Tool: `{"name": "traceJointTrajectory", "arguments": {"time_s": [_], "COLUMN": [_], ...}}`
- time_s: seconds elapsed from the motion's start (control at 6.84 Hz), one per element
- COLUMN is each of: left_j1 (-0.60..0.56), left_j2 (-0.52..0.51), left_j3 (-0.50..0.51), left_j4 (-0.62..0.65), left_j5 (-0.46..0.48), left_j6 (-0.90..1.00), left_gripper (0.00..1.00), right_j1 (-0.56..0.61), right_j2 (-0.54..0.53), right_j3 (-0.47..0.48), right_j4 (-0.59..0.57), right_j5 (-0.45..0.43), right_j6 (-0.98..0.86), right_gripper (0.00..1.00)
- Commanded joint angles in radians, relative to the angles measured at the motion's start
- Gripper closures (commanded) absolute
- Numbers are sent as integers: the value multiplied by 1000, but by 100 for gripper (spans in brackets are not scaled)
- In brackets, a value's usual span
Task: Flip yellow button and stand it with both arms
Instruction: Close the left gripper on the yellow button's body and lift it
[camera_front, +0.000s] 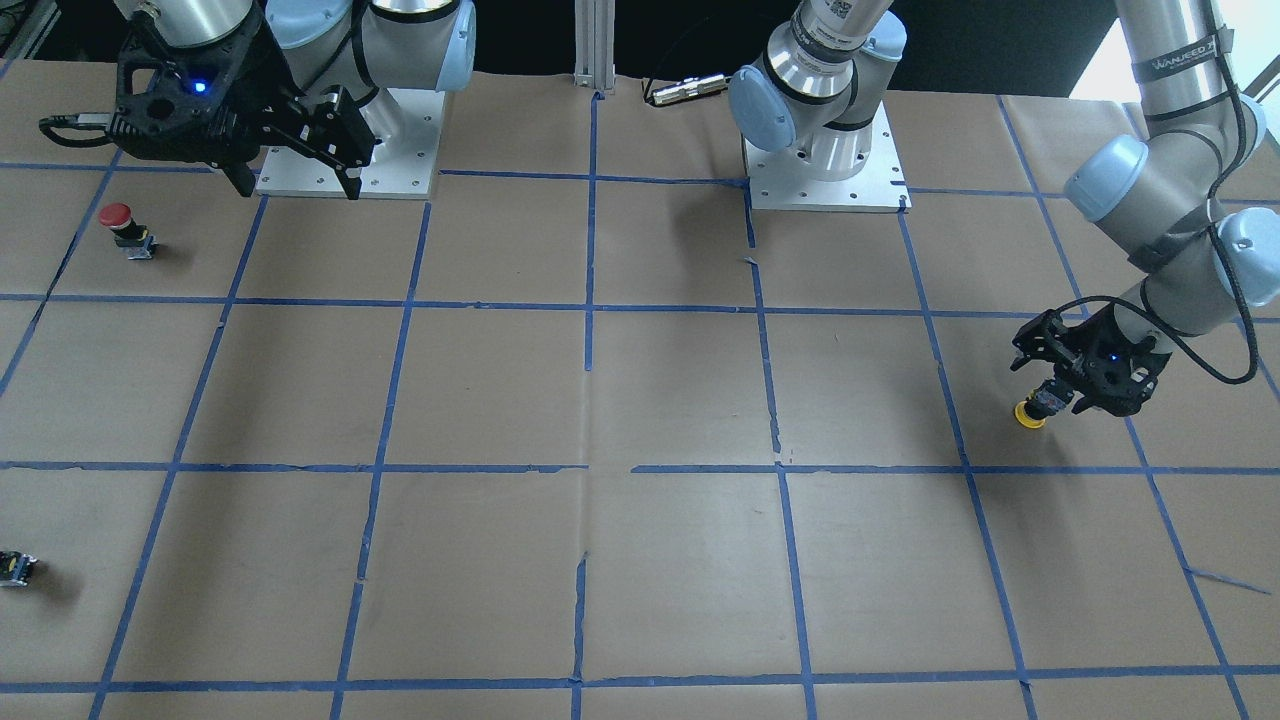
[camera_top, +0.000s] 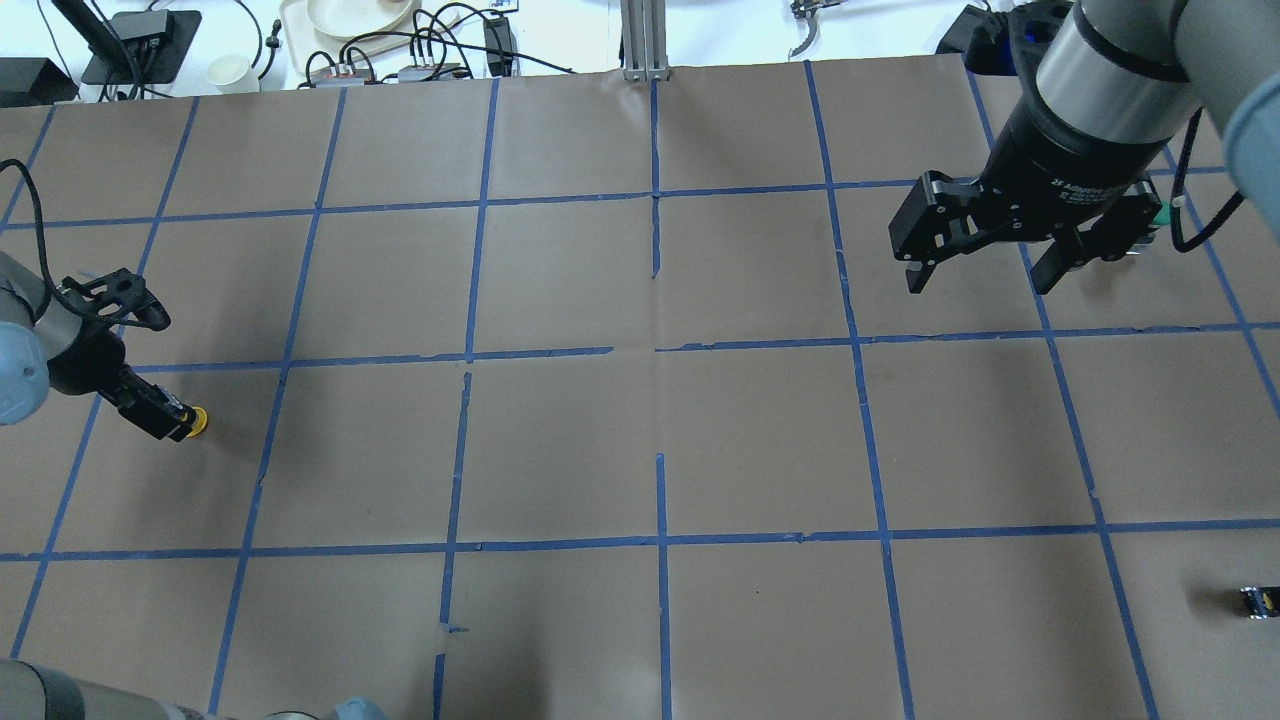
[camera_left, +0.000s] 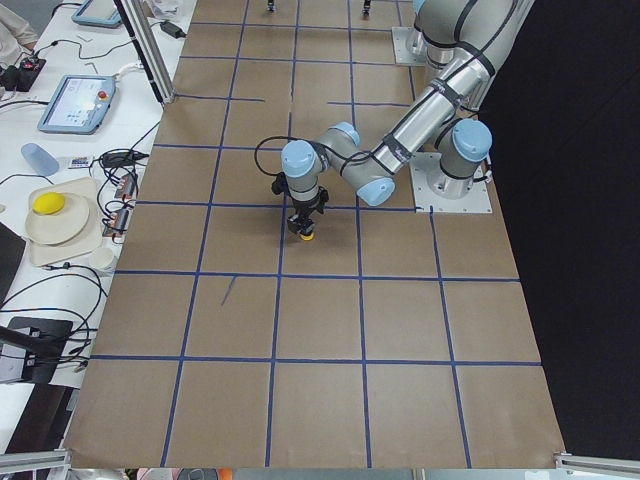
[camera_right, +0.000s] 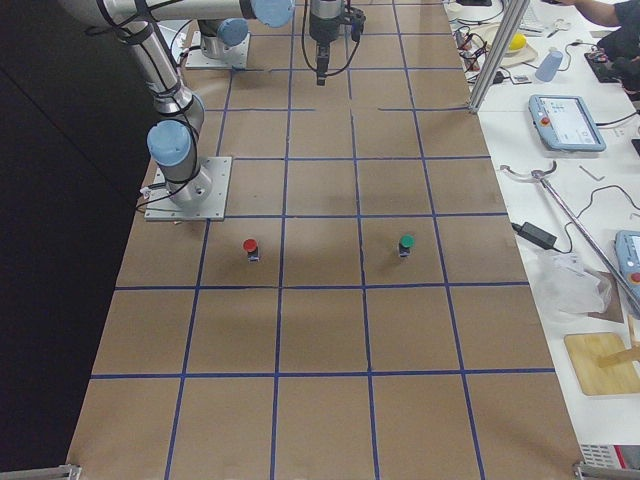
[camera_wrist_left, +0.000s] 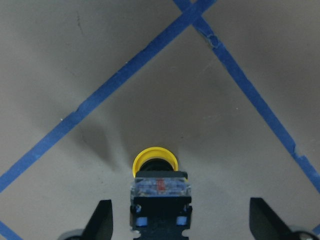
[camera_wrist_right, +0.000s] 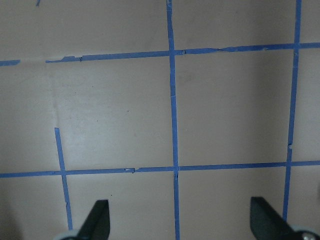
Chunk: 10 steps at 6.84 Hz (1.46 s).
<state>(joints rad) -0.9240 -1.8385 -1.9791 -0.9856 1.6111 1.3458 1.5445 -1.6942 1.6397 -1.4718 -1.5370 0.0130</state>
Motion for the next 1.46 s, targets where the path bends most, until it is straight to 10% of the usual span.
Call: {"name": "traceJointTrajectory", "arguments": {"time_s": [0.0, 0.44, 0.88, 1.32], "left_j1": [-3, -3, -7, -6], "left_j2": [-2, 1, 50, 198], "left_j3": [5, 9, 23, 36], "left_j4": [1, 24, -34, -471], "left_j5": [3, 4, -113, -494], "left_j6": [10, 19, 18, -58], "left_gripper": [34, 95, 98, 98], "right_j1": [0, -1, -7, -20], "right_j2": [2, -4, 1, 8], "right_j3": [2, 0, 3, -6], "right_j4": [14, 13, -2, 8], "right_j5": [6, 5, 3, 132], "right_j6": [2, 2, 1, 63], "right_gripper": [0, 0, 0, 0]}}
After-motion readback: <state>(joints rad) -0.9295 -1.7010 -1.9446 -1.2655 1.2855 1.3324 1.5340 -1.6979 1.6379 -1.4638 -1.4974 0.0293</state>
